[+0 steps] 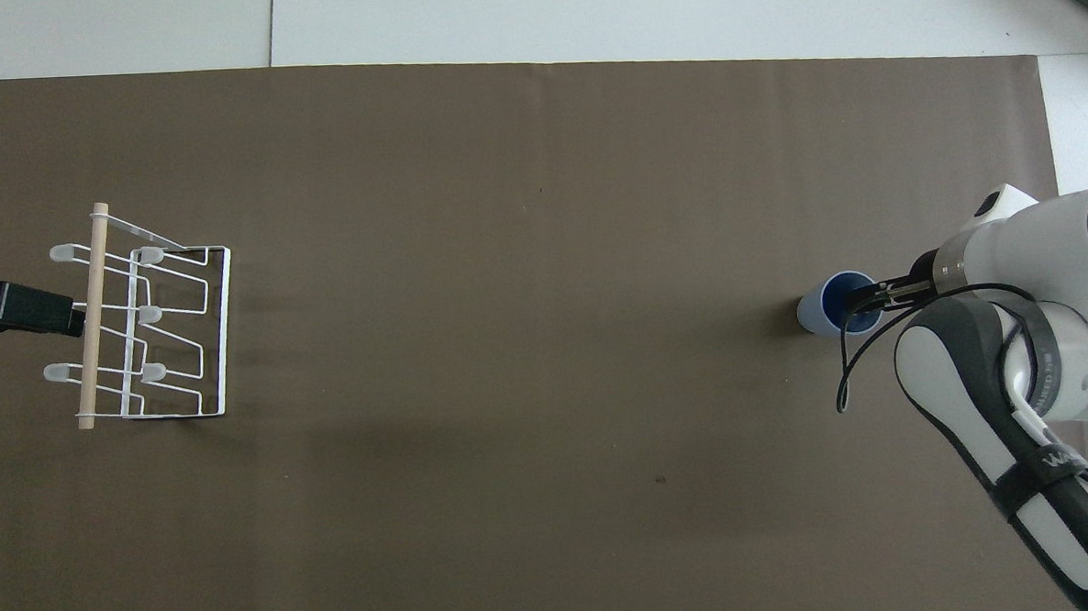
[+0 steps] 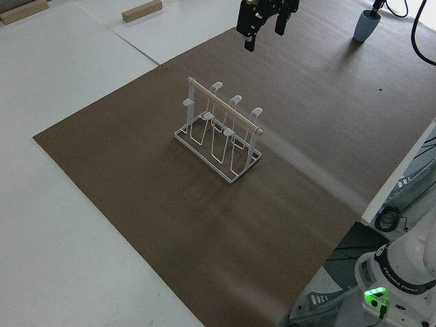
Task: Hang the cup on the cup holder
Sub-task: 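Reach the right gripper into the light blue cup and grasp its rim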
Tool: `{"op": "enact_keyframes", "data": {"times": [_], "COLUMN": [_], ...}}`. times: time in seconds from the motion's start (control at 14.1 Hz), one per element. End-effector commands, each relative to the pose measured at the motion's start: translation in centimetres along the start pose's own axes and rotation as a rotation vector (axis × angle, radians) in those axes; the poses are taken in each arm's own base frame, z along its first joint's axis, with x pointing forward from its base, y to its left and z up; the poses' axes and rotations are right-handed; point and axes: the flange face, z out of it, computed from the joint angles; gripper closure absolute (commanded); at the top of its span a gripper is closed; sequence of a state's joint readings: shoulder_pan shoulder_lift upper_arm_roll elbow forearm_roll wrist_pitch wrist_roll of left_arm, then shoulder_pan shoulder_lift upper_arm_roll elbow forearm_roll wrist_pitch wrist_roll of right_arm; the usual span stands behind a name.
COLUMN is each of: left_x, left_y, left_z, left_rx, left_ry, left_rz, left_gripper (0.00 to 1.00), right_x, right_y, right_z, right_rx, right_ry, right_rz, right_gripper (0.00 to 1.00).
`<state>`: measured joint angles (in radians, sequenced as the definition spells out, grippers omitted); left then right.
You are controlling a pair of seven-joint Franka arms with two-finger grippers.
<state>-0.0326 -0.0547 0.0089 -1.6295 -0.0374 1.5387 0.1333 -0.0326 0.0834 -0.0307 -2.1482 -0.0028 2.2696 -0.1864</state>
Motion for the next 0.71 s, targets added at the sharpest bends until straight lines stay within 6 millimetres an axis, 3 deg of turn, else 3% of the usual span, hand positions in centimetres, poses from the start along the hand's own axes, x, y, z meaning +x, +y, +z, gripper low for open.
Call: {"op": "enact_keyframes", "data": {"times": [0.0, 0.07, 0.21, 0.36, 0.43, 0.64], "left_x": [-0.37, -0.37, -0.37, -0.37, -0.38, -0.37], "left_y": [-0.23, -0.23, -0.23, -0.23, -0.25, -0.23], "left_z": [0.13, 0.13, 0.13, 0.13, 0.13, 0.13], "left_rx": [-0.001, -0.001, -0.001, -0.001, 0.001, -0.001], "left_ry": [0.006, 0.006, 0.006, 0.006, 0.005, 0.006], "left_rz": [0.002, 0.002, 0.002, 0.002, 0.002, 0.002], "left_gripper": [0.0, 0.0, 0.0, 0.0, 0.0, 0.0], "right_x": [-0.65, -0.65, -0.55, -0.35, -0.28, 0.2], "right_y": [0.74, 0.74, 0.16, -0.06, -0.2, -0.2], "right_z": [1.31, 1.31, 1.29, 1.11, 1.08, 0.45], "right_rx": [0.02, 0.02, 0.021, 0.051, 0.071, 0.087], "right_ry": [0.019, 0.019, 0.014, 0.019, 0.017, 0.003], "right_rz": [-0.015, -0.015, -0.024, -0.001, 0.018, 0.026], "right_gripper": [0.0, 0.08, 0.57, 0.92, 1.0, 1.0]}}
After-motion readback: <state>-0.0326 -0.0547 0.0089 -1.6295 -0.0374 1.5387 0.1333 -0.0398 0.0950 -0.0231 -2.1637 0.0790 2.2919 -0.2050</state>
